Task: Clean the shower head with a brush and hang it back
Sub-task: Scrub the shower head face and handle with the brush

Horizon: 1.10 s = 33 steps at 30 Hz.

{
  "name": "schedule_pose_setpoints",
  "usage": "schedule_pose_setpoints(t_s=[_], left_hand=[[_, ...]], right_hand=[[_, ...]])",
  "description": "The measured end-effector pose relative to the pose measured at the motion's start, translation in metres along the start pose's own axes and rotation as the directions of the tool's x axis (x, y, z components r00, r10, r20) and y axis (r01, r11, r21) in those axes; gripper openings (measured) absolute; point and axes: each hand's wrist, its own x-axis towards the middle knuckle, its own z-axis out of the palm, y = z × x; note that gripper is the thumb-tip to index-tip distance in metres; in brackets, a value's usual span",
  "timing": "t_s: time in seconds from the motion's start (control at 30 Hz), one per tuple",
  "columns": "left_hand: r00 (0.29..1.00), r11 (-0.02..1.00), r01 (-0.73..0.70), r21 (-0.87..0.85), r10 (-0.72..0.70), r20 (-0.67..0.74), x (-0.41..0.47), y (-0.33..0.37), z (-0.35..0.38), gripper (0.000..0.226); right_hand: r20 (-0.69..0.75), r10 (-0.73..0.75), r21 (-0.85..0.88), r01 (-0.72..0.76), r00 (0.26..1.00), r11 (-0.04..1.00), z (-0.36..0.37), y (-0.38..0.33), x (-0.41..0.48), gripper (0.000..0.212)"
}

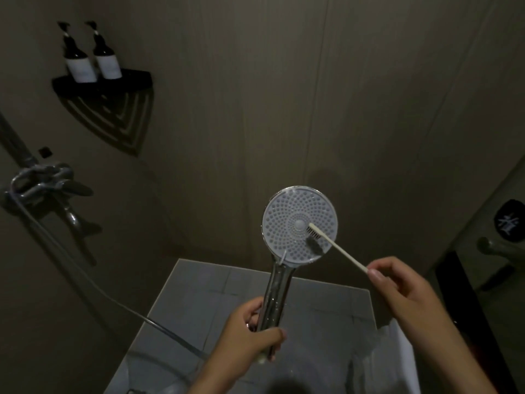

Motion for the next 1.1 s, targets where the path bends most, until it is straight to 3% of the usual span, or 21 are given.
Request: schedule_pose_setpoints(t_s=[0.2, 0.47, 0.57, 0.73, 0.87, 1.1], left_hand=[[1.000, 1.000, 0.003, -0.013, -0.003, -0.001, 0.002, -0.002, -0.001, 0.029], [1.000, 1.000, 0.004, 0.011, -0.004, 0.003, -0.001, -0.003, -0.001, 0.032], [1.000, 1.000, 0.014, 0.025, -0.014, 0.000, -0.002, -0.004, -0.001, 0.032], [0.999, 0.998, 0.051, 0.035, -0.052, 0.009, -0.001, -0.003, -0.001, 0.031], [0.999, 0.998, 0.031, 0.053, -0.033, 0.042, -0.004, -0.001, 0.001, 0.027], [0.997, 0.998, 0.034, 0.059, -0.038, 0.070, -0.006, 0.002, 0.002, 0.026]], right_hand=[[0.012, -0.016, -0.020, 0.017, 1.000, 1.000, 0.001, -0.005, -0.001, 0.012], [0.097, -0.005, -0.052, 0.010, 0.995, 0.999, 0.002, 0.002, 0.000, 0.026], [0.124, -0.027, -0.080, 0.037, 0.992, 0.996, 0.007, -0.002, 0.004, 0.022], [0.016, -0.154, -0.292, 0.152, 0.988, 0.944, 0.016, -0.008, 0.013, 0.007], [-0.079, -0.247, -0.472, 0.182, 0.966, 0.863, 0.018, -0.006, 0.019, 0.009], [-0.280, -0.291, -0.490, 0.124, 0.915, 0.863, 0.019, -0.005, 0.034, 0.014]])
